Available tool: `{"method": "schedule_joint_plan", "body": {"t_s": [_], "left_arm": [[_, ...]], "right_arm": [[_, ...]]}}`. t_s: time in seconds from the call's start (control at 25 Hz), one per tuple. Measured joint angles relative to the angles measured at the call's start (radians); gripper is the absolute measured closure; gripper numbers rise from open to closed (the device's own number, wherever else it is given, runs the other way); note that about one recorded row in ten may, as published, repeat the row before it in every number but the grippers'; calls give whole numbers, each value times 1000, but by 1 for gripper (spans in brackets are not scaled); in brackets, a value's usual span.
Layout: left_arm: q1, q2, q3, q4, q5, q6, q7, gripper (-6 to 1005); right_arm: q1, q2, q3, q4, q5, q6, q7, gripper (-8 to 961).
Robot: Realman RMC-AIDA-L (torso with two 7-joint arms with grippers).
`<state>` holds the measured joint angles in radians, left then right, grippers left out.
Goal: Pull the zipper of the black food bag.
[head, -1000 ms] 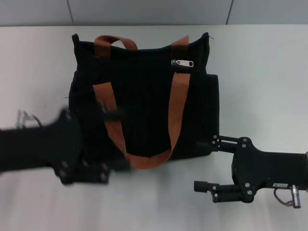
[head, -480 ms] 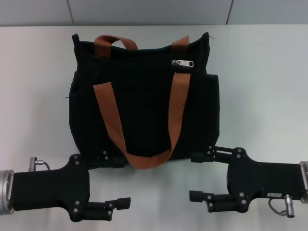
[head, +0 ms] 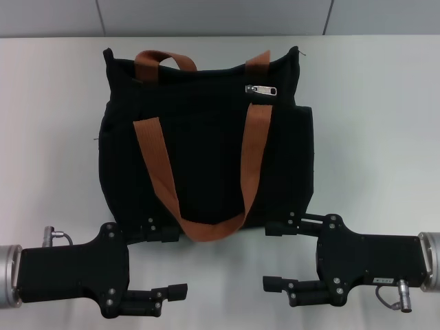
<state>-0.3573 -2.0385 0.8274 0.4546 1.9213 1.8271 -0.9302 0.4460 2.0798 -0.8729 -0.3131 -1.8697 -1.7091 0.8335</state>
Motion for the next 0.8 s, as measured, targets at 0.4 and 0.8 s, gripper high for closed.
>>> {"method": "schedule_joint_plan", "body": {"t_s": [0.4, 0.8], "left_arm": [[2, -2, -2, -1, 1, 1, 1, 185], [1, -3, -1, -1, 1, 0, 1, 186]], "right_arm": [[3, 0, 0, -1, 0, 0, -1, 171], [4, 0, 0, 0, 0, 1, -8, 171]]}}
